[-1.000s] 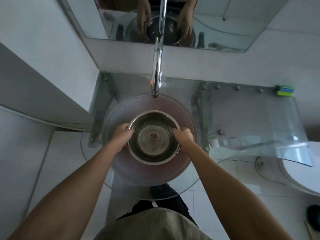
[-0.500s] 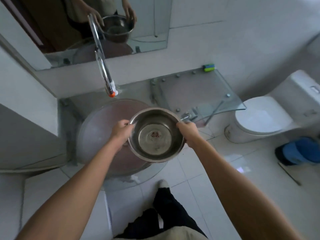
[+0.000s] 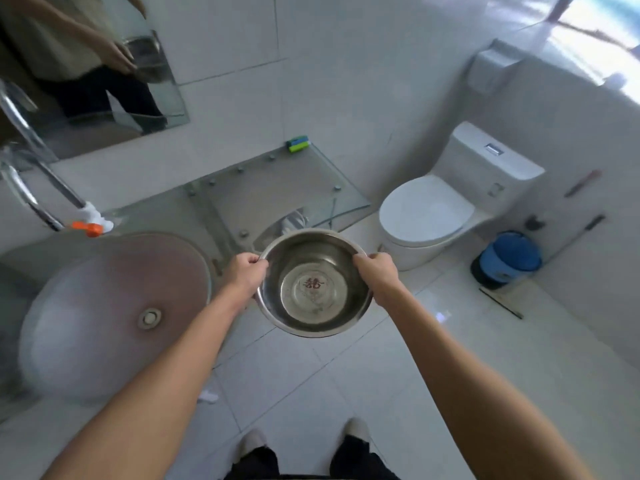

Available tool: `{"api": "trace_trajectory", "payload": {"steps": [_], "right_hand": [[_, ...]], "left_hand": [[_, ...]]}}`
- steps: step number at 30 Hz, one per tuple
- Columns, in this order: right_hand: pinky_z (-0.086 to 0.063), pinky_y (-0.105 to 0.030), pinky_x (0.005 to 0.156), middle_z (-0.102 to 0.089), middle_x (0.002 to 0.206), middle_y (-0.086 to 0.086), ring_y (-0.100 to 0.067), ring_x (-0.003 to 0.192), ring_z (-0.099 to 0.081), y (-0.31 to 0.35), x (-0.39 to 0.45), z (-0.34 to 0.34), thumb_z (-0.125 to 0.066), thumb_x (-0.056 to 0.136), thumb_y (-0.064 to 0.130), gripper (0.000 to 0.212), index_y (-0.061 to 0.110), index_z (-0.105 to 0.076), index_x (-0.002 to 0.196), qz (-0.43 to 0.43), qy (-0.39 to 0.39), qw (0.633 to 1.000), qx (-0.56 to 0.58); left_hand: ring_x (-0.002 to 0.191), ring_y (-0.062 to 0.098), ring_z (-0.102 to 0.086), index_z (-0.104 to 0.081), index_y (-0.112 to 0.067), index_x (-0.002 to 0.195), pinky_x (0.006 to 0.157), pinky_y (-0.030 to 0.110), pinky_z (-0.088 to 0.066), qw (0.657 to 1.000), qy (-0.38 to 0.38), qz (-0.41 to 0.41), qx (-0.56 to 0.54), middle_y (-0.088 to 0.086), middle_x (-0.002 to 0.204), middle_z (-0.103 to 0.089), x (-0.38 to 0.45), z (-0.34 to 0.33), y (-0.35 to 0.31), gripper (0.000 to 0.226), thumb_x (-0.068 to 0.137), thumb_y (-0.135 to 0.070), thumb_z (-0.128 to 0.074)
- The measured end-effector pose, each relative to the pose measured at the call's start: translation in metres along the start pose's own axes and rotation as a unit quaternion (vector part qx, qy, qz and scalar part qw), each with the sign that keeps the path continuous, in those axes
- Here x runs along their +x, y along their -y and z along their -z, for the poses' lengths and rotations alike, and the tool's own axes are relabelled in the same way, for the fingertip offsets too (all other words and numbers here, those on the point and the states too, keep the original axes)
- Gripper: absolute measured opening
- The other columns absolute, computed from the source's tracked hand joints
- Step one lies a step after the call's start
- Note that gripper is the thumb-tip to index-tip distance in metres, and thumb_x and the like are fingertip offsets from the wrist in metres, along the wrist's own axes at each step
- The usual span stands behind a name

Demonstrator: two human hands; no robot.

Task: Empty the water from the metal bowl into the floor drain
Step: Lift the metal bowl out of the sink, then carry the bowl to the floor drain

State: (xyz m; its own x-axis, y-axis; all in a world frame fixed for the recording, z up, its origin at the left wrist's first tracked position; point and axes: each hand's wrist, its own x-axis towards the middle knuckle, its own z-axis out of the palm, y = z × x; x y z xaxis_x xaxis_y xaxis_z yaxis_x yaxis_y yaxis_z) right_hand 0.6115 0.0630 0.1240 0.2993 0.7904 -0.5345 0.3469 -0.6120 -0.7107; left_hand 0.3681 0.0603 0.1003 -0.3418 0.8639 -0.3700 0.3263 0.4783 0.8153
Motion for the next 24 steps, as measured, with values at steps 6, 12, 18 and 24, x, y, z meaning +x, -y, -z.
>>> {"api": "trace_trajectory", "payload": {"steps": [6, 12, 18, 24], "right_hand": [[-0.05, -0.036, 0.065, -0.067, 0.094, -0.015, -0.029, 0.08, -0.063, -0.023, 0.046, 0.089, -0.053, 0.08, 0.025, 0.039, -0.005, -0.067, 0.101, -0.001, 0.002, 1.0, -0.005], [-0.044, -0.035, 0.063, -0.061, 0.084, -0.012, -0.026, 0.074, -0.055, -0.04, 0.091, 0.158, -0.051, 0.079, 0.023, 0.036, -0.003, -0.07, 0.095, -0.02, -0.001, 1.0, -0.01], [-0.046, -0.036, 0.063, -0.061, 0.082, -0.011, -0.026, 0.074, -0.057, -0.054, 0.151, 0.205, -0.05, 0.078, 0.023, 0.041, -0.005, -0.069, 0.1, -0.05, -0.018, 0.999, -0.008], [-0.052, -0.041, 0.065, -0.062, 0.08, -0.01, -0.024, 0.073, -0.058, -0.062, 0.223, 0.231, -0.051, 0.081, 0.024, 0.041, -0.004, -0.069, 0.105, -0.051, -0.032, 0.998, -0.015]], "left_hand": [[0.056, 0.025, -0.057, -0.064, -0.01, 0.073, 0.04, 0.028, -0.048, 1.0, 0.029, 0.009, 0.0, 0.012, 0.064, -0.06, -0.024, -0.092, -0.036, 0.013, 0.081, -0.009, -0.054], [0.063, 0.026, -0.055, -0.062, -0.011, 0.07, 0.049, 0.039, -0.056, 1.0, 0.02, 0.001, 0.018, 0.012, 0.069, -0.06, -0.028, -0.17, -0.07, 0.014, 0.081, -0.012, -0.053], [0.064, 0.022, -0.052, -0.067, 0.0, 0.085, 0.053, 0.036, -0.046, 0.999, 0.049, 0.001, 0.006, 0.011, 0.07, -0.059, 0.008, -0.245, -0.094, 0.019, 0.082, -0.013, -0.053], [0.071, 0.019, -0.061, -0.06, -0.026, 0.076, 0.057, 0.031, -0.051, 0.998, 0.065, -0.004, -0.001, 0.004, 0.083, -0.07, 0.055, -0.314, -0.103, 0.019, 0.091, -0.014, -0.057]]}}
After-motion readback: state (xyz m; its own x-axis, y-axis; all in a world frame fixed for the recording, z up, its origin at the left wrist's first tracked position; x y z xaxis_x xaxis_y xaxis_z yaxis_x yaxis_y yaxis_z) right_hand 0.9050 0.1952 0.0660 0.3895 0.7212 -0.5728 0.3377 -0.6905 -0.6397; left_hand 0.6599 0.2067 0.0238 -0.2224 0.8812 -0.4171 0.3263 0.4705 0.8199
